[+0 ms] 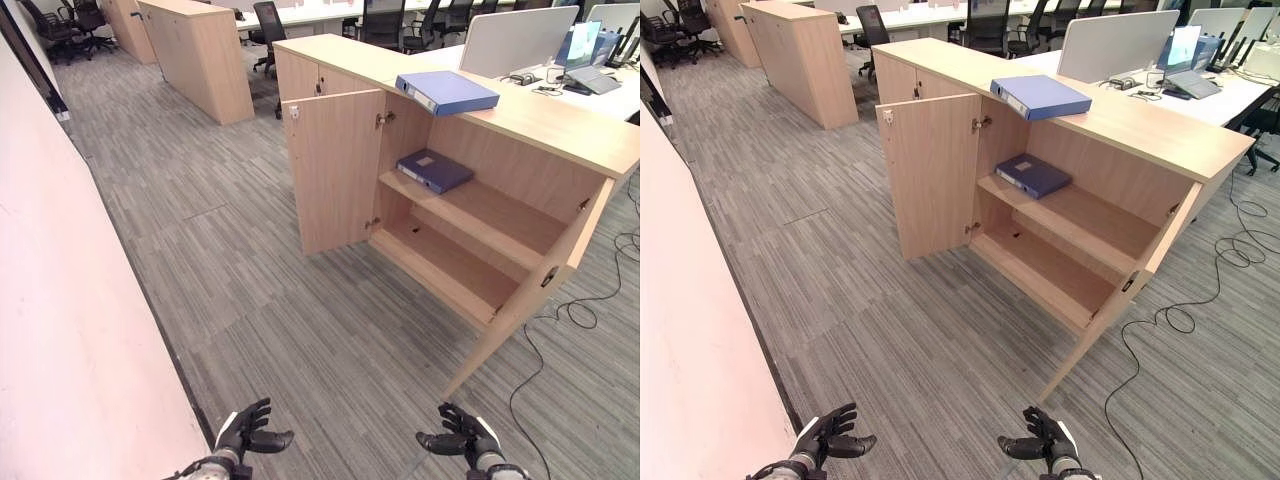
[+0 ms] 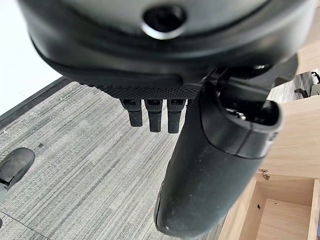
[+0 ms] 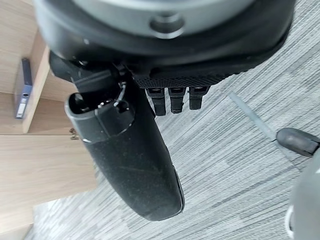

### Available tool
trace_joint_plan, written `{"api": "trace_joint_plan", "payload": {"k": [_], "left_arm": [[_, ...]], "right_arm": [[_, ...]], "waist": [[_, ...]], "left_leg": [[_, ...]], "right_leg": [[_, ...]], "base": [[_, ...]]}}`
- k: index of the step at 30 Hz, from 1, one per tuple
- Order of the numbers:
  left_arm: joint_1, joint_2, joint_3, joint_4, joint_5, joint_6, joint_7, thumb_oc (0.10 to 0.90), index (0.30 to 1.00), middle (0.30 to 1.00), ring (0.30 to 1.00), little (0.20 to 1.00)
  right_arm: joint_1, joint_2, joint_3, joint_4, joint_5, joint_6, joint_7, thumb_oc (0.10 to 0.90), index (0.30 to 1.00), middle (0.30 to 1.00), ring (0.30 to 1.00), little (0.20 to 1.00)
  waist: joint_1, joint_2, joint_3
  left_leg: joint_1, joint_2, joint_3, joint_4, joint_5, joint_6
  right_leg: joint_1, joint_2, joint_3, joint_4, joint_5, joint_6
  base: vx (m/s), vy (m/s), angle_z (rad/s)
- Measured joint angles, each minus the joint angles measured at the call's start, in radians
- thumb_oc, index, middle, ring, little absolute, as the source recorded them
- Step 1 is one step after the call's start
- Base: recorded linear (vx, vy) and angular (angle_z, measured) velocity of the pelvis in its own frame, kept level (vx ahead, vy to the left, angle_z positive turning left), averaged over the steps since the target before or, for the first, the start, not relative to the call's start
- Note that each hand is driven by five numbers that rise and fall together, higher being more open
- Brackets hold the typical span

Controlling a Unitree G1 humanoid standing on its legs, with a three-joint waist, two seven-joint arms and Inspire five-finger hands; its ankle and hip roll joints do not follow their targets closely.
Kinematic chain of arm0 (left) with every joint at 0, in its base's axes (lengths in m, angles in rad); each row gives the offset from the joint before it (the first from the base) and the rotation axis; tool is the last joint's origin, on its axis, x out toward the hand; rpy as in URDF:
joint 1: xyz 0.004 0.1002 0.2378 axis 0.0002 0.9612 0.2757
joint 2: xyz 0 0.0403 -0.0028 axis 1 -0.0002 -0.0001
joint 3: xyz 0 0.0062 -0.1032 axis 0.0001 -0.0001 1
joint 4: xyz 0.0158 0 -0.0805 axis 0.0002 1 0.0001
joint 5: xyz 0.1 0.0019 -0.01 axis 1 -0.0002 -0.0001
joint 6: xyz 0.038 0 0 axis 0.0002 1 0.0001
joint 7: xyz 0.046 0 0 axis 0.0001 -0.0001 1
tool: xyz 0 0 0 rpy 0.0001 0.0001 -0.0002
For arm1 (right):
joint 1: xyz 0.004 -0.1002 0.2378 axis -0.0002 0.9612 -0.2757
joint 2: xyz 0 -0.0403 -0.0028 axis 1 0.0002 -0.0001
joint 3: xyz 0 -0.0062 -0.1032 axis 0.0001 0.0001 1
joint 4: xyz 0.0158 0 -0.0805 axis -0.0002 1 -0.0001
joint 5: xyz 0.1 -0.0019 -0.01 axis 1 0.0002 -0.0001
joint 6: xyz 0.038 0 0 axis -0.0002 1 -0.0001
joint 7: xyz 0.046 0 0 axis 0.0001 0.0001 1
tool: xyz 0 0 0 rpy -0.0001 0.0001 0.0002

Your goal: Put the empty folder in the office cabinet

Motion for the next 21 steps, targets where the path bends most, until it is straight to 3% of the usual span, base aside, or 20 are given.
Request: {"api": "trace_joint_plan", "payload": {"k": [21], "left_arm": [[-0.002, 0.0, 0.0, 0.034, 0.0, 0.0, 0.001, 0.8, 0.9, 0.9, 0.9, 0.9]], "right_arm": [[0.0, 0.0, 0.015, 0.007, 0.0, 0.001, 0.002, 0.8, 0.9, 0.9, 0.9, 0.9]], "waist": [[-0.001, -0.002, -0.001]], "left_leg": [[-0.002, 0.004, -0.005, 0.008, 0.0, 0.0]], "right_leg": [[0.002, 0.0, -0.005, 0.0, 0.0, 0.0]], "base": [[0.0, -0.013, 0.0]]}}
